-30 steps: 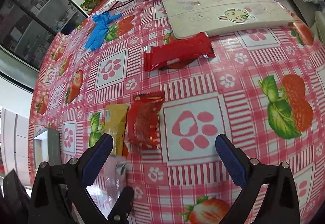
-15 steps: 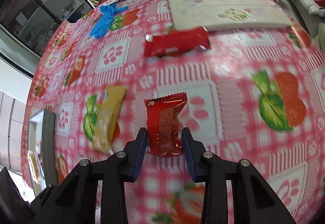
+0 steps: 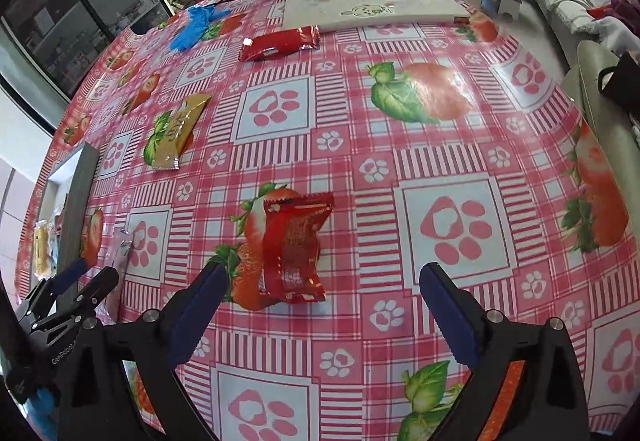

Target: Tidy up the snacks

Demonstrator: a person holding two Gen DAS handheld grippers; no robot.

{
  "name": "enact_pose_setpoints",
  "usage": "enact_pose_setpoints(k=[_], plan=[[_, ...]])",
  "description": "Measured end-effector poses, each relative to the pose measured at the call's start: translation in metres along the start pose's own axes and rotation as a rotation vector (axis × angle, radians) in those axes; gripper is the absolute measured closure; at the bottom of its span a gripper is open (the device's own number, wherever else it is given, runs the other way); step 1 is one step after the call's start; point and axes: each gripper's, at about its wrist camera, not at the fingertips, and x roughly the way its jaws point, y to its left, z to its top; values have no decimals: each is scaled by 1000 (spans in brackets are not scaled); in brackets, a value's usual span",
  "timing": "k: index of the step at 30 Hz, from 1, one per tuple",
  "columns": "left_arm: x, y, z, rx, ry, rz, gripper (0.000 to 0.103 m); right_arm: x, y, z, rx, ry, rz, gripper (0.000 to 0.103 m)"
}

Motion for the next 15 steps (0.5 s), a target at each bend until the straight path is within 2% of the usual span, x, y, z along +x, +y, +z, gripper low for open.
enact_pose_setpoints(k=[5, 7, 9, 11, 12, 15], plan=[[14, -9, -2, 82, 20, 32, 21, 21, 17, 5, -45, -1, -21, 5], [15, -11, -1, 90, -12, 38, 18, 32, 21, 2, -41, -3, -43, 2], [18, -10, 0, 83, -27, 29, 14, 35, 28, -1, -59, -37, -77, 1], [22, -8, 0, 70, -44, 33, 3, 39, 35, -5, -99, -52, -133, 0], [23, -6, 0, 61, -52, 36, 1, 41, 40, -8, -132, -60, -163, 0], [22, -5, -5, 61, -99, 31, 1, 40, 40, -17, -159, -133, -140, 0]])
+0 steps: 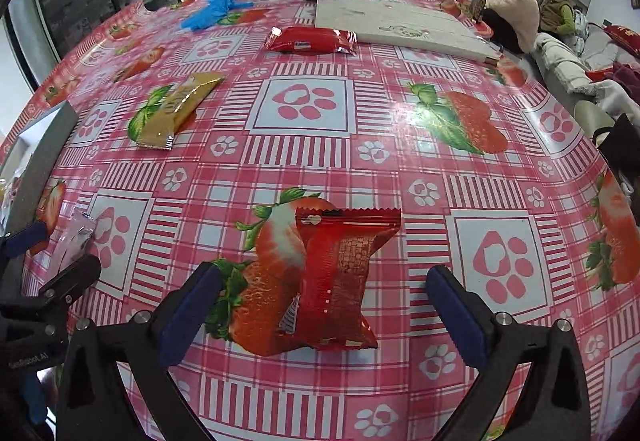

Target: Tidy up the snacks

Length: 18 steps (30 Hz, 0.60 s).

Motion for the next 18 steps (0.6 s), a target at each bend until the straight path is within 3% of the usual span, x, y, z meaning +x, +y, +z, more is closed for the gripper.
enact_pose_setpoints(k=[4, 18], plan=[[0, 1, 0, -8, -10, -3, 0, -2, 0, -7, -8, -56, 6, 0], [0, 1, -1, -10, -14, -3, 0, -3, 1, -7, -7, -64, 3, 0]])
